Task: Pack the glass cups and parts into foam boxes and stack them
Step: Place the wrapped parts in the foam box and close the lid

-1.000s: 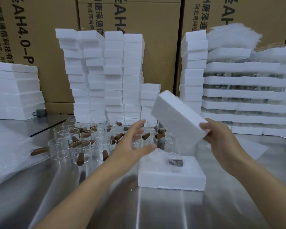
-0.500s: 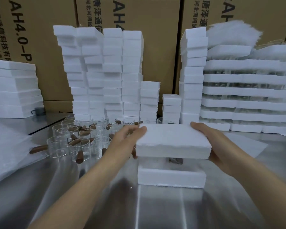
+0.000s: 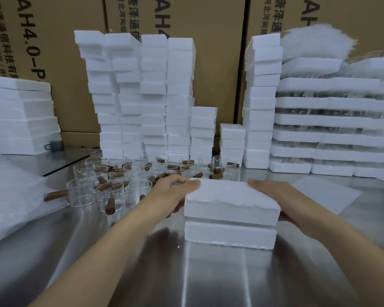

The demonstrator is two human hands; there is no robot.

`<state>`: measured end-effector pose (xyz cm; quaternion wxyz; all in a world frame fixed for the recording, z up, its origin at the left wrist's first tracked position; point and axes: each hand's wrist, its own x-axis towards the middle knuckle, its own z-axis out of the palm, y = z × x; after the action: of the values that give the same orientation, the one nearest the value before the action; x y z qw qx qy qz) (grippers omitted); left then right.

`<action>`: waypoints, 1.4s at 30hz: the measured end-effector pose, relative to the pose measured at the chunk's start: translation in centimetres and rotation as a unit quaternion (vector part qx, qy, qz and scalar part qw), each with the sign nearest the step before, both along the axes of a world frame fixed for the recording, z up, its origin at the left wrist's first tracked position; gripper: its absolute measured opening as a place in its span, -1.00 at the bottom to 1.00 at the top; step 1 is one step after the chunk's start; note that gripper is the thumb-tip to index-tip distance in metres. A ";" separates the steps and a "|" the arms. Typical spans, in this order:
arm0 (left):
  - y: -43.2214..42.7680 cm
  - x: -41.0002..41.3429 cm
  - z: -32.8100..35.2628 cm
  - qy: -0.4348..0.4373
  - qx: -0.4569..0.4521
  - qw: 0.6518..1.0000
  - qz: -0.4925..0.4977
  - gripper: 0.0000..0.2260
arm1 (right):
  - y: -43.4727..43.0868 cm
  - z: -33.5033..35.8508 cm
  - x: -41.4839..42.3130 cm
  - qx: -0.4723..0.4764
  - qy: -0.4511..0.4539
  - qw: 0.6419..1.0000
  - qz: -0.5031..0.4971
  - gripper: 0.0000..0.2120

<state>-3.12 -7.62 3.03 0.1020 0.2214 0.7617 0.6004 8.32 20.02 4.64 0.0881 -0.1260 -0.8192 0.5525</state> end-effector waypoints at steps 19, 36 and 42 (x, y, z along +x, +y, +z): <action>-0.4 1.1 0.0 -0.017 -0.068 0.998 0.009 -0.57 | 1.1 -0.8 0.0 0.026 -0.006 1.000 -0.007 -0.21; 2.1 4.0 1.8 -0.230 0.265 0.936 0.029 -0.63 | -1.7 1.6 1.2 -0.057 0.052 0.997 0.006 -0.73; 1.0 3.5 2.3 -0.270 0.334 0.900 0.077 -0.61 | -3.4 2.4 1.7 0.114 0.164 0.979 0.030 -0.37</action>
<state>0.34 -6.60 5.31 0.1772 0.0125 0.4740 0.8624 9.98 16.61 7.04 0.2182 0.0020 -0.8547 0.4710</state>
